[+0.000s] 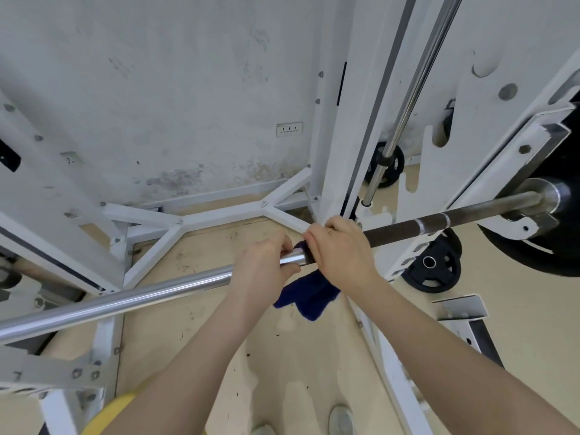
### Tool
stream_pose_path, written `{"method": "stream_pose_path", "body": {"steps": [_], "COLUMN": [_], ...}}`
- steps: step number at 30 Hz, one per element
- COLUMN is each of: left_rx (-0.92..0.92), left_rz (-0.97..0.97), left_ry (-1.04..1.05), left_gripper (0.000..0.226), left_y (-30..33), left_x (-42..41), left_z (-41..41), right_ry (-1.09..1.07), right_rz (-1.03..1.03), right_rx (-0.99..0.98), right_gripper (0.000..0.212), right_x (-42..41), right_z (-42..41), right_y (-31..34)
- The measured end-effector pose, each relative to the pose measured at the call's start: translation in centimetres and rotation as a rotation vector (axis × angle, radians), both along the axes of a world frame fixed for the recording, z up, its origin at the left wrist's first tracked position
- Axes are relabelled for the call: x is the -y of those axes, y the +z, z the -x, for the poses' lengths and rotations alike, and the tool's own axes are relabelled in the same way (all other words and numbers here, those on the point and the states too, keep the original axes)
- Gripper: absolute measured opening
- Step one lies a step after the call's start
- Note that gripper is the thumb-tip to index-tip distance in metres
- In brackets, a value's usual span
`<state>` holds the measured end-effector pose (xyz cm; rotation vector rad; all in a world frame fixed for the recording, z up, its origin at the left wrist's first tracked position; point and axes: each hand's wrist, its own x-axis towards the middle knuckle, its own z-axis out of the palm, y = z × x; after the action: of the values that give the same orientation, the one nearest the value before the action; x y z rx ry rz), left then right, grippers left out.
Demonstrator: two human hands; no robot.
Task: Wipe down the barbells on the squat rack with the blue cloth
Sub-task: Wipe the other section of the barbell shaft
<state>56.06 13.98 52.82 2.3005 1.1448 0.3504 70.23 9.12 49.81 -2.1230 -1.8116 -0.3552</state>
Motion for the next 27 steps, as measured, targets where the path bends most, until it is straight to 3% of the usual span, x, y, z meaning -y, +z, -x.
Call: {"method": "stream_pose_path", "body": {"steps": [4, 8, 12, 16, 19, 23, 27], "left_rx": [-0.010, -0.044, -0.060, -0.057, -0.037, -0.071, -0.084], "left_rz": [-0.006, -0.020, -0.024, -0.033, -0.023, -0.056, -0.123], "left_ry": [0.013, 0.028, 0.051, 0.085, 0.124, 0.131, 0.134], "left_gripper": [0.022, 0.017, 0.016, 0.017, 0.017, 0.017, 0.037], "left_y": [0.0, 0.1, 0.4, 0.5, 0.4, 0.1, -0.2], "left_x": [0.2, 0.4, 0.7, 1.0, 1.2, 1.4, 2.4], "left_z": [0.1, -0.4, -0.6, -0.7, -0.7, -0.9, -2.8], "right_ry": [-0.242, -0.351, -0.157, 0.015, -0.126, -0.368, -0.217], "right_rz": [-0.003, -0.039, 0.007, 0.039, 0.027, -0.020, 0.194], "right_rx": [0.009, -0.004, -0.008, 0.117, 0.077, 0.029, 0.059], "right_gripper": [0.043, 0.038, 0.027, 0.027, 0.038, 0.030, 0.009], "right_x": [1.5, 1.6, 1.2, 1.1, 2.7, 3.5, 2.7], "right_z": [-5.7, -4.4, -0.9, -4.6, -9.2, -10.9, -7.9], "right_y": [0.0, 0.9, 0.7, 0.6, 0.5, 1.3, 1.2]}}
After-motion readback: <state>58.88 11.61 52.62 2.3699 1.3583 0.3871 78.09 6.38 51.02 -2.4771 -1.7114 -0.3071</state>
